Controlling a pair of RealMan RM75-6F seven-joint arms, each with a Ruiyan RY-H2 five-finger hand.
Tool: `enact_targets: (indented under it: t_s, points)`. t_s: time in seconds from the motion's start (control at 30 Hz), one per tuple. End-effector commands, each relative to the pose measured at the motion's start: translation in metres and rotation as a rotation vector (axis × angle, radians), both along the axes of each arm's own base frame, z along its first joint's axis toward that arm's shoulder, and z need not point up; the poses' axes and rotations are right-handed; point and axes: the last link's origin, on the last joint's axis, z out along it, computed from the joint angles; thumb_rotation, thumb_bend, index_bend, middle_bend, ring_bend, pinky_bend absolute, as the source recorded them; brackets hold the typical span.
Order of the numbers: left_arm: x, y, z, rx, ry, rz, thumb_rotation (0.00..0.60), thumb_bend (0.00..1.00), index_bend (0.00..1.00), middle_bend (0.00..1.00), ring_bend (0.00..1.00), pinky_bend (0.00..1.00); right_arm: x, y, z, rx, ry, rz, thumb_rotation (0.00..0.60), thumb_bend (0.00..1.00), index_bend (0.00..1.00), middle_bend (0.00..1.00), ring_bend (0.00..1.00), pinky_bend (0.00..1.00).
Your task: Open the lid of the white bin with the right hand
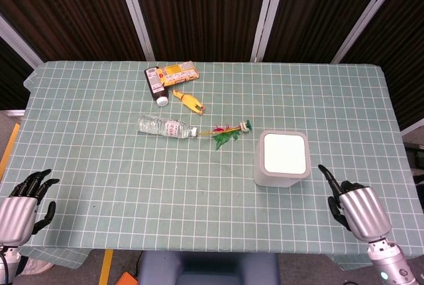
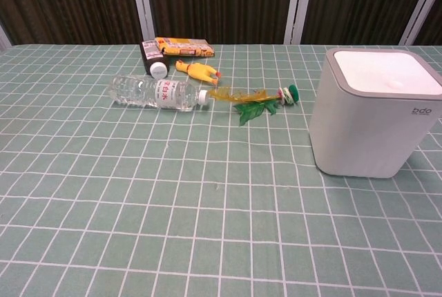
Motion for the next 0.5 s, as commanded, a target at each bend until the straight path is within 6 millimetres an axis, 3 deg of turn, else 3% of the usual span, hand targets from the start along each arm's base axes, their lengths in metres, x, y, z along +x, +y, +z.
enact_targets:
  t_s: [0.03,0.23,0.5]
  points:
    - [0.000,0.000,0.000,-0.002,0.000,0.001,0.600,0.50,0.27,0.13,0.13,0.29,0.028,-0.004,-0.001,0.076,0.116,-0.020,0.600,0.74,0.07,0.86,0.69,0.84]
    - [0.000,0.000,0.000,-0.007,-0.001,-0.003,0.600,0.51,0.27,0.13,0.13,0.29,0.040,-0.003,-0.006,0.143,0.198,-0.083,0.600,0.82,0.13,0.88,0.72,0.86]
    - [0.000,0.000,0.001,-0.004,-0.003,-0.004,0.600,0.50,0.27,0.13,0.13,0.30,0.042,-0.012,-0.014,0.144,0.206,-0.120,0.600,0.82,0.14,0.88,0.72,0.86]
